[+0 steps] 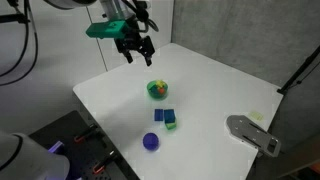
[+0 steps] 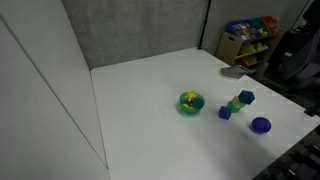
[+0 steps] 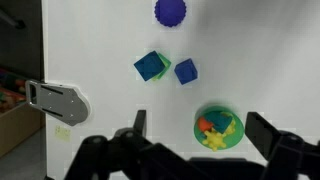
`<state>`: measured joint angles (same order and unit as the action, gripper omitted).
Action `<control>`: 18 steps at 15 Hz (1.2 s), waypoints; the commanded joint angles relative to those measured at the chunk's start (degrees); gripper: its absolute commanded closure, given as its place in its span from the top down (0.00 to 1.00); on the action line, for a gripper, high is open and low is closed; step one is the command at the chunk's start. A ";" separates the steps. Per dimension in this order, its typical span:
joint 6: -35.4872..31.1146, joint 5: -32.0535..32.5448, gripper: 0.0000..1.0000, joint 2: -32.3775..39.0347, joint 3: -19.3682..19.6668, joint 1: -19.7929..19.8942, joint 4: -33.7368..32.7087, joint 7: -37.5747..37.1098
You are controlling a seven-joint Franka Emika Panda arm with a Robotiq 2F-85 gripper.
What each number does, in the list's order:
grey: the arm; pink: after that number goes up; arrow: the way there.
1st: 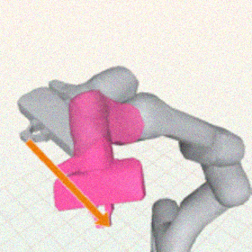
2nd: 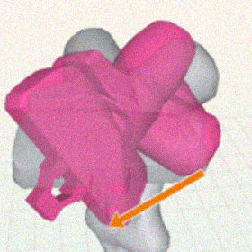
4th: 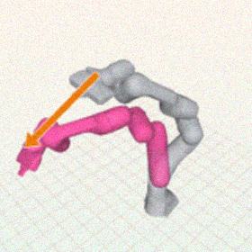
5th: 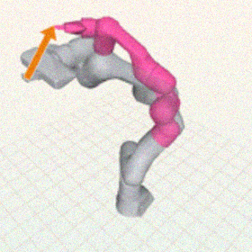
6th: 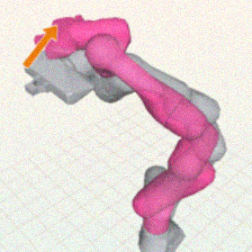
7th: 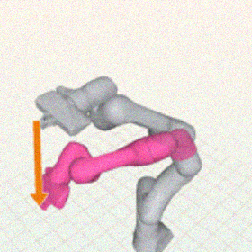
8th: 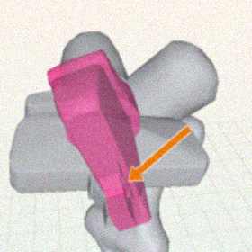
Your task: Put the blue block inside the bowl
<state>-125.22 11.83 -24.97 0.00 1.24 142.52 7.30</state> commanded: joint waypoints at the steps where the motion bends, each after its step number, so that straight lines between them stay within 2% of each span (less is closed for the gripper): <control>1: 0.17 0.09 1.00 0.00 0.21 -0.26 -0.17 -0.08; 6: -0.36 -0.01 1.00 0.62 0.21 -0.16 -0.59 -0.57; 18: -9.38 -9.69 1.00 13.43 4.28 1.06 -8.12 -2.49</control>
<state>-133.26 4.58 -15.79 3.27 1.69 137.84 5.77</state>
